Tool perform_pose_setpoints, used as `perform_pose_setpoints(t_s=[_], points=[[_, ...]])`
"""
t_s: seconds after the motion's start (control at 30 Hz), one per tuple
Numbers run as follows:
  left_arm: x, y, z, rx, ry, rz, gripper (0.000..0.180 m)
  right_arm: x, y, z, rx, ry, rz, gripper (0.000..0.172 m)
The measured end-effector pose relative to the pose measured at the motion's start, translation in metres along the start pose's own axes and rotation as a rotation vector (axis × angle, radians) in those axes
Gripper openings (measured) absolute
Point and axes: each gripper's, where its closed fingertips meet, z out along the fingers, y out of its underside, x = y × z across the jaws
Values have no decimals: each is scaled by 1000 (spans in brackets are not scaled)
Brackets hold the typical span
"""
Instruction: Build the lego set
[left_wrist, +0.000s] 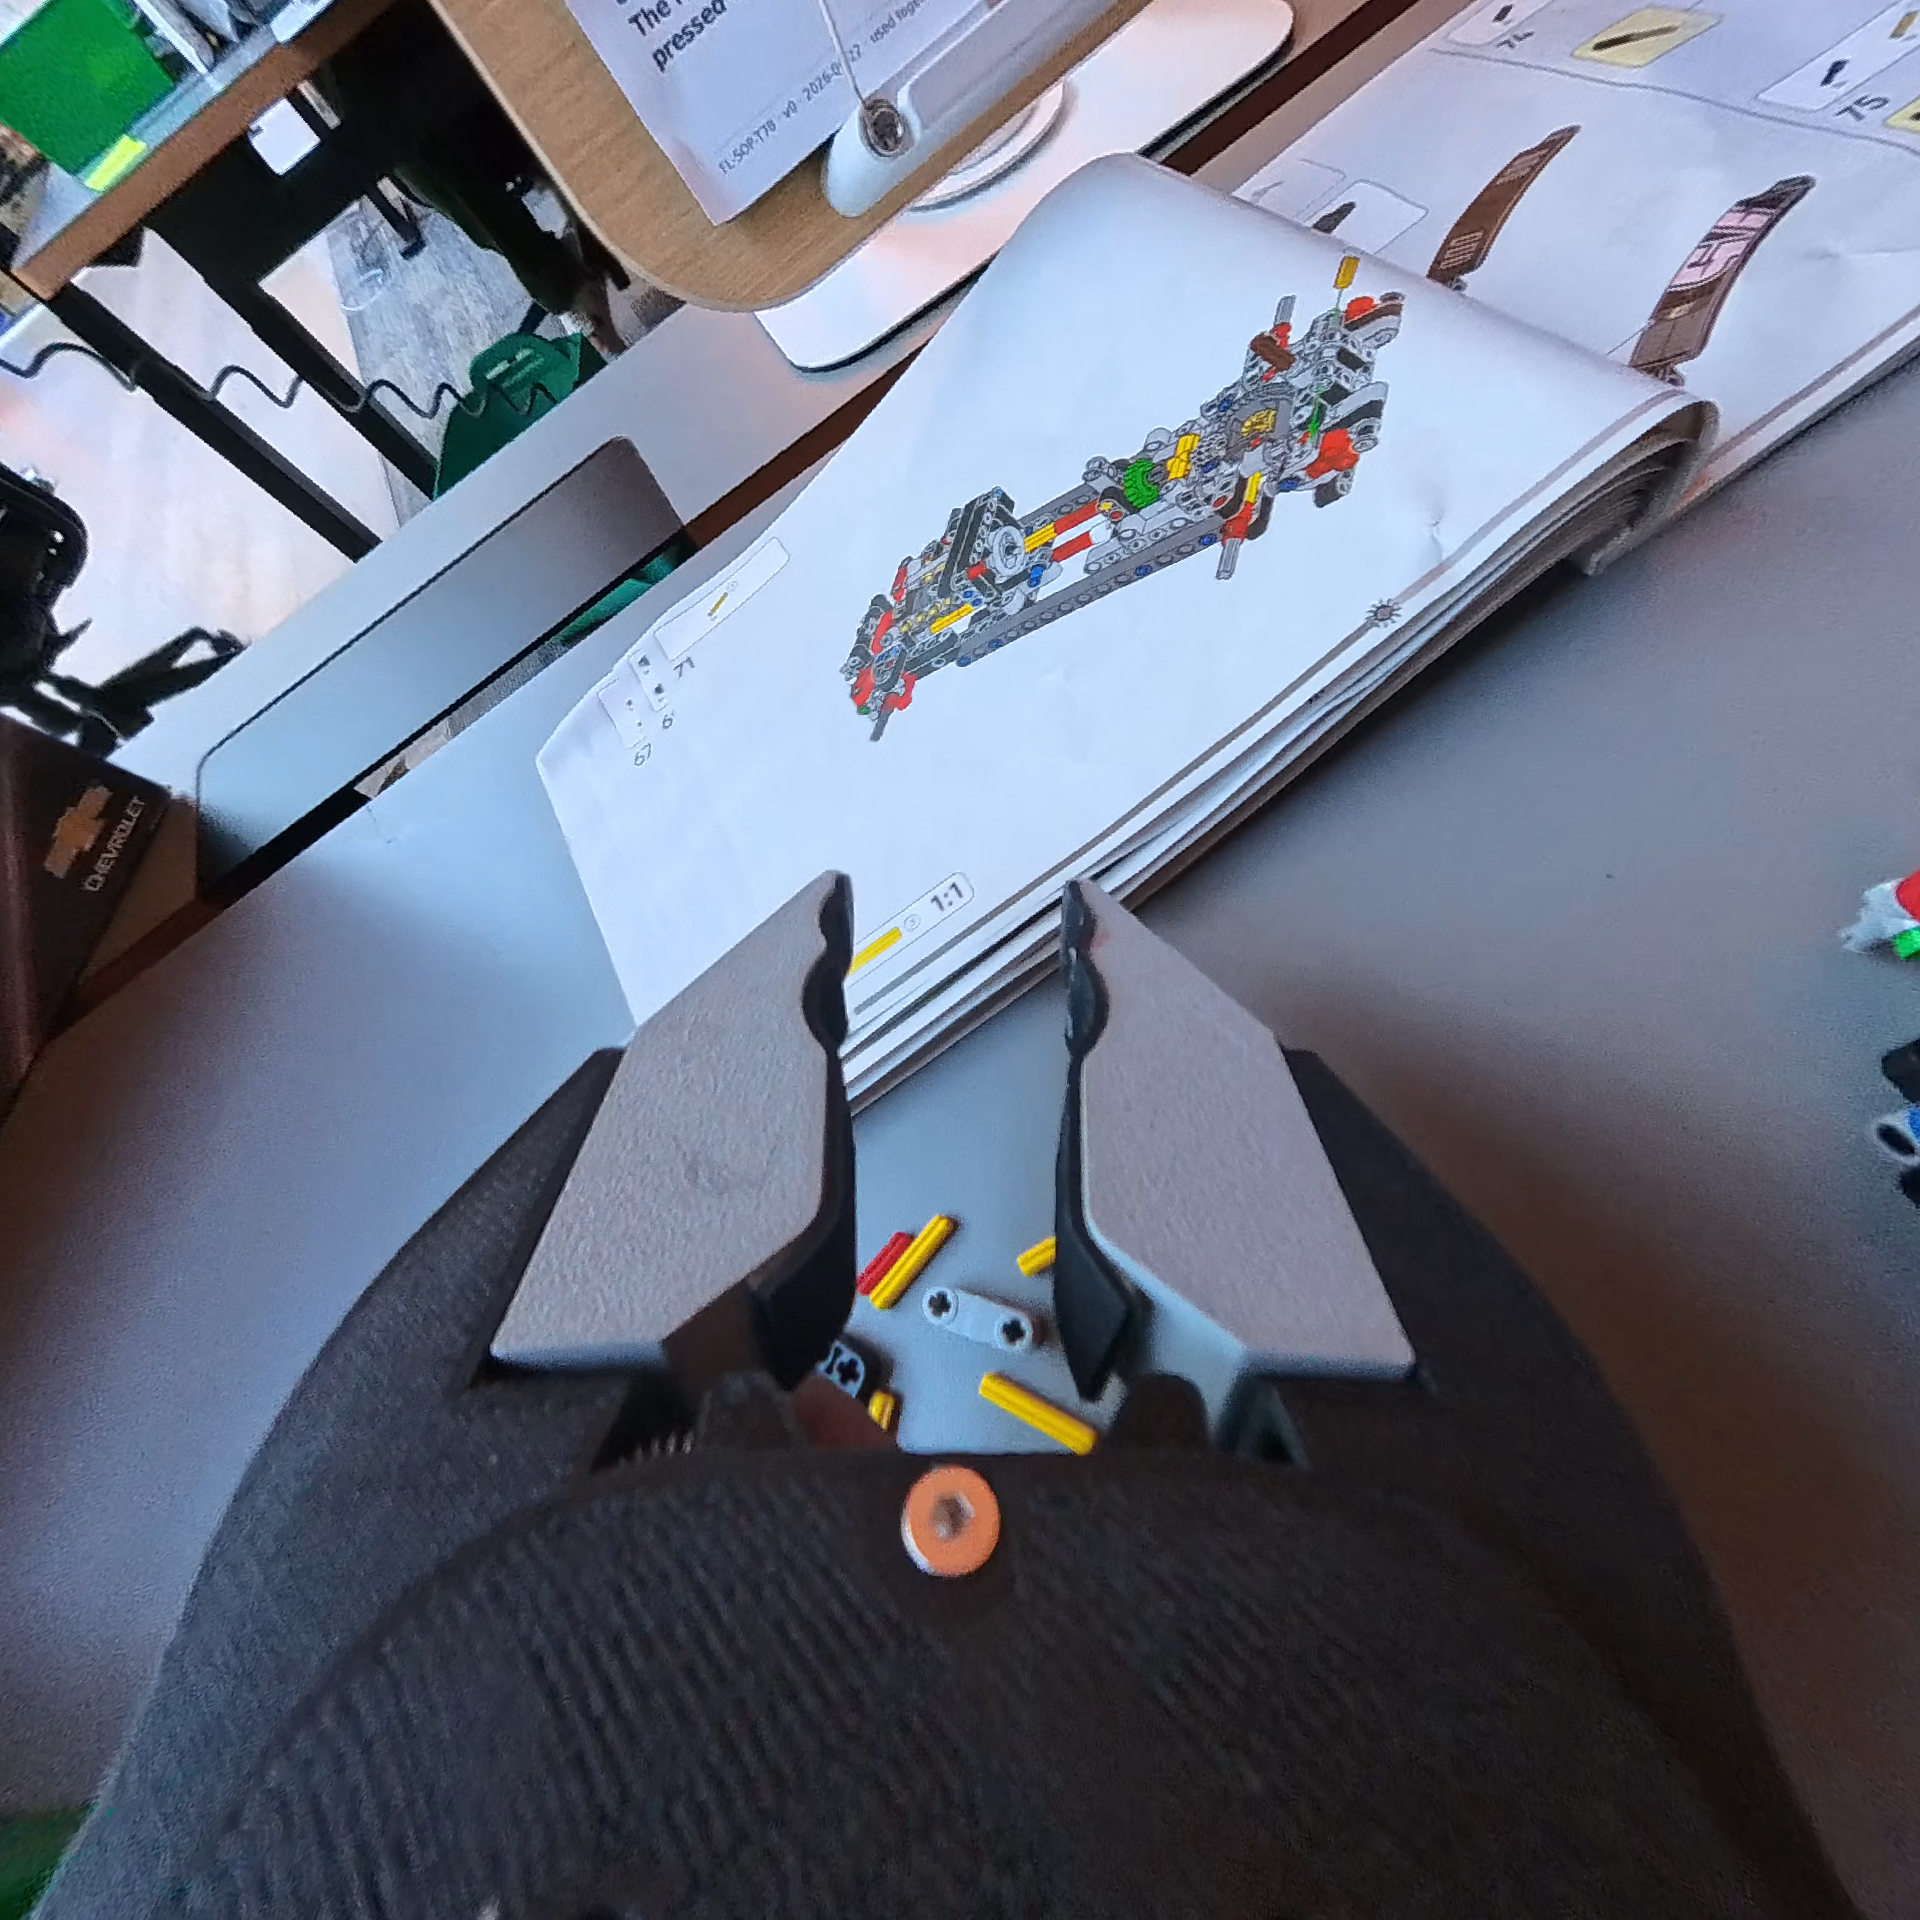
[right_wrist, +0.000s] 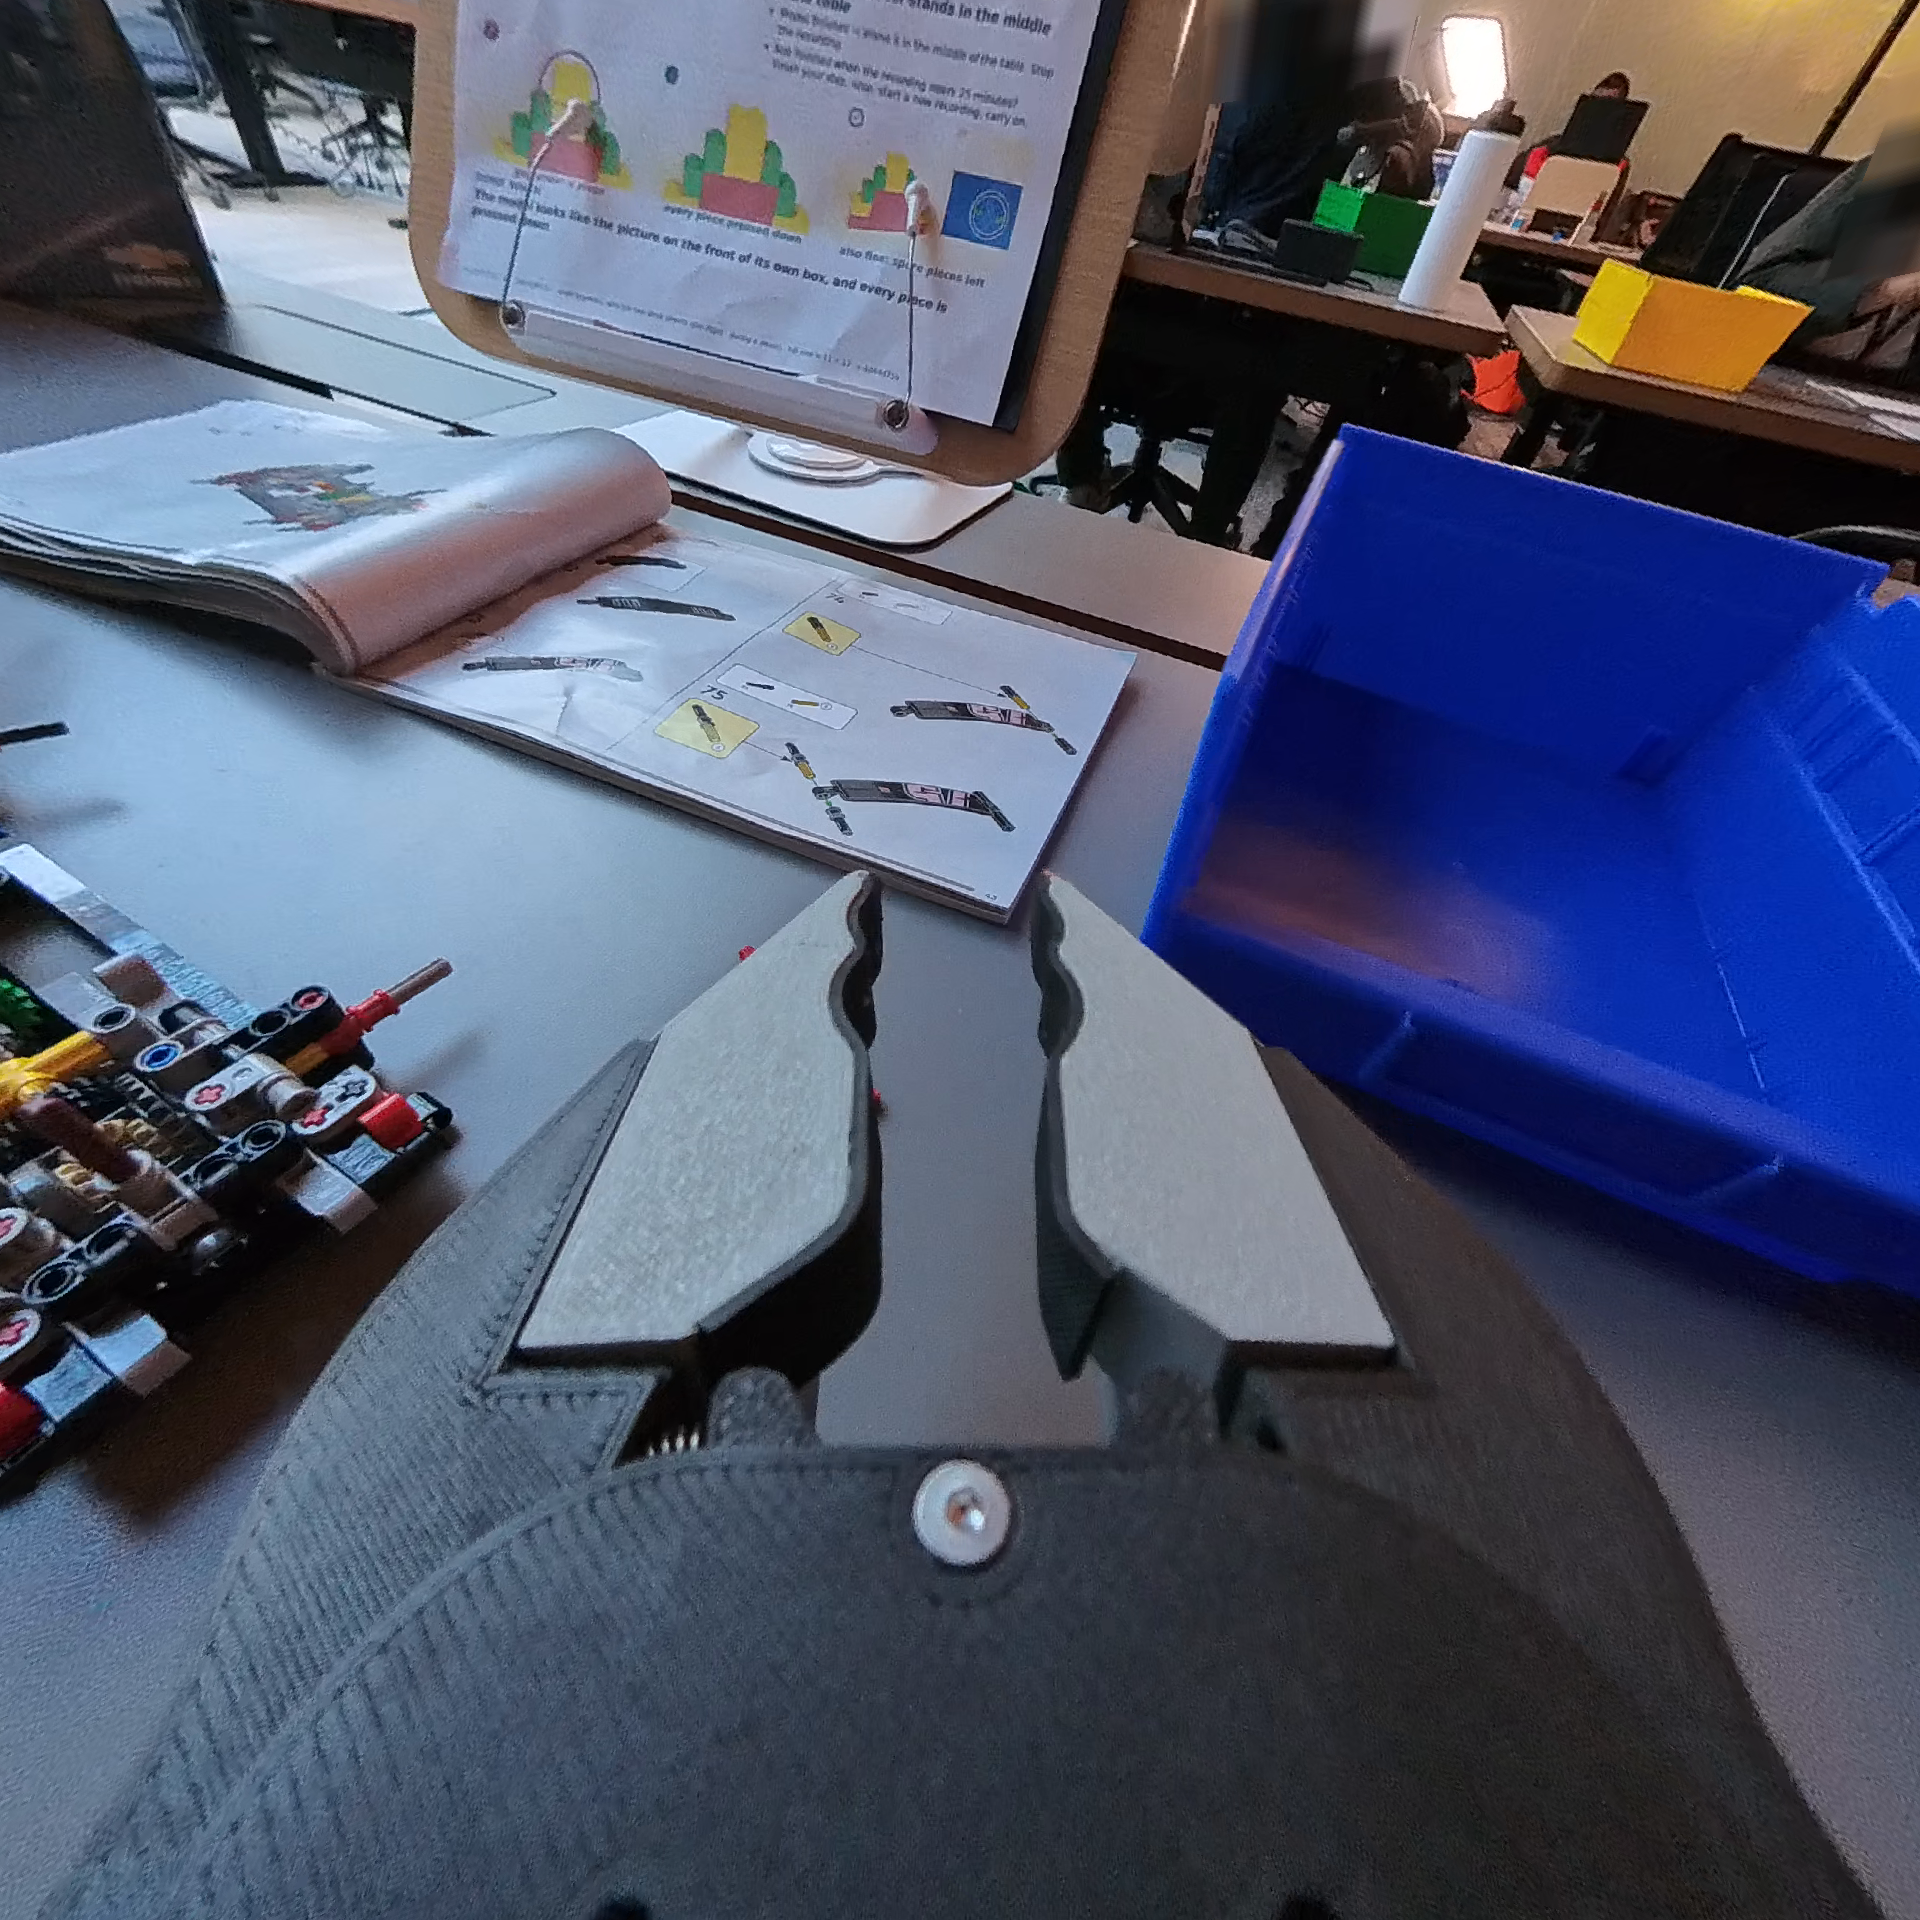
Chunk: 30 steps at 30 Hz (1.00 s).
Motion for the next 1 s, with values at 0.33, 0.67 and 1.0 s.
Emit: perform_pose_setpoints(t_s=[0.33, 0.67, 1.0], points=[[-18, 11, -15, 26, 8, -124, 38, -8, -9, 9, 51, -134, 42, 32], [-8, 17, -6, -29, -20, -8, 38, 0, -35, 17, 204, -288, 107, 33], [-7, 11, -4, 10, -36, -10, 38, -3, -42, 22, 233, -404, 110, 29]])
